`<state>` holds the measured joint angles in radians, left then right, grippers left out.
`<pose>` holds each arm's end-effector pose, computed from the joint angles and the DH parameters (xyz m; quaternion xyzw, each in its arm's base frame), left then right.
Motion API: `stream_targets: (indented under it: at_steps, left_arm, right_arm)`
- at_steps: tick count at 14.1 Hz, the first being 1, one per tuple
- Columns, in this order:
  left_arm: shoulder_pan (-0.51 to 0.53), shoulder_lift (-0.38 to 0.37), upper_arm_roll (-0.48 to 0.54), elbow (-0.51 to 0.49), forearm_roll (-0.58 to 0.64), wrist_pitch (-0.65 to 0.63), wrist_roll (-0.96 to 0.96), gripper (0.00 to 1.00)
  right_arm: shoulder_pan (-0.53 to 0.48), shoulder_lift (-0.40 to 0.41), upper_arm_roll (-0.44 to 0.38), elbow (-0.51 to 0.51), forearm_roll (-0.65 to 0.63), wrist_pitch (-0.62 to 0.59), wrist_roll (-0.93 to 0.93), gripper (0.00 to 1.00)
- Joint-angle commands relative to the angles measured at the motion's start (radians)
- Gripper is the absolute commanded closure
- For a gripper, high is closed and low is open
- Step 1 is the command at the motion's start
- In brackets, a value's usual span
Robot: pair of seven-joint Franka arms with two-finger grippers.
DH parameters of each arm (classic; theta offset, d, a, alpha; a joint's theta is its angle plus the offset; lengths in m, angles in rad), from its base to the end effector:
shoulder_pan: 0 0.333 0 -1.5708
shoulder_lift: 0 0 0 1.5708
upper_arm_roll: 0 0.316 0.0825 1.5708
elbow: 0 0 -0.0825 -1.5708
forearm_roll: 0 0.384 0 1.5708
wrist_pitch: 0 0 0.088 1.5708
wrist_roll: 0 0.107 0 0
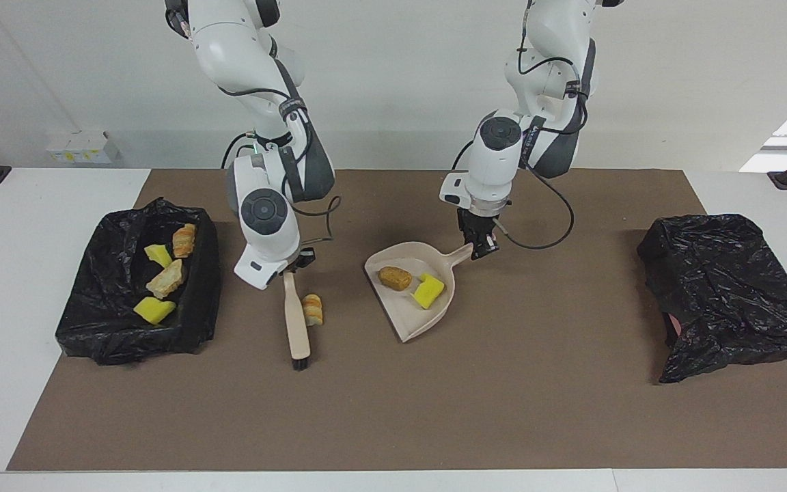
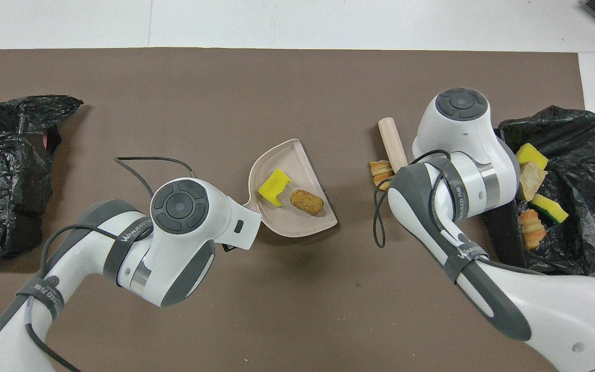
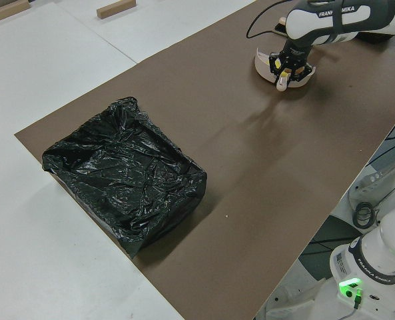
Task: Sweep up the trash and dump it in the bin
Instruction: 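Sweep the last bread piece into the dustpan with the right gripper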
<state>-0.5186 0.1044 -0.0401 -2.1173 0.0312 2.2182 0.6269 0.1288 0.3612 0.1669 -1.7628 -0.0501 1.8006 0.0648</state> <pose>0.4739 -0.2948 0.3644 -0.8241 0.5664 0.0020 0.0103 0.5851 0.1666 0.3411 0.9797 0.1226 -0.1569 0.0218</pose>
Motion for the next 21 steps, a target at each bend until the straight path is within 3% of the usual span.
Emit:
stream_targets:
  at_steps: [1,5,7,12,14,17,21]
  left_arm:
    - [-0.009,-0.035,0.006,-0.041,-0.014,-0.011,-0.018,1.0]
    - [-0.017,-0.022,0.006,-0.062,-0.014,0.02,-0.001,1.0]
    - [-0.017,-0.022,0.008,-0.062,-0.014,0.021,0.035,1.0]
    - [0.04,-0.008,0.006,-0.052,-0.016,0.066,0.181,1.0]
    - [0.078,-0.017,0.006,-0.027,-0.019,0.048,0.186,1.0]
    - [0.133,-0.018,0.006,0.029,-0.02,-0.021,0.201,1.0]
    - [0.247,-0.009,0.009,0.092,-0.022,-0.061,0.2,1.0]
  right_arm:
    - [0.083,-0.041,0.005,-0.049,0.116,-0.004,0.042,1.0]
    - [0.201,-0.06,0.006,-0.034,0.252,-0.023,0.111,1.0]
    - [0.189,-0.067,0.005,0.008,0.272,-0.081,0.141,1.0]
    - [0.121,-0.203,-0.006,-0.006,0.276,-0.179,0.157,1.0]
    - [0.17,-0.275,0.005,-0.103,0.273,-0.166,0.293,1.0]
    - [0.251,-0.391,0.008,-0.292,0.272,-0.014,0.395,1.0]
    - [0.353,-0.471,0.008,-0.395,0.286,0.02,0.519,1.0]
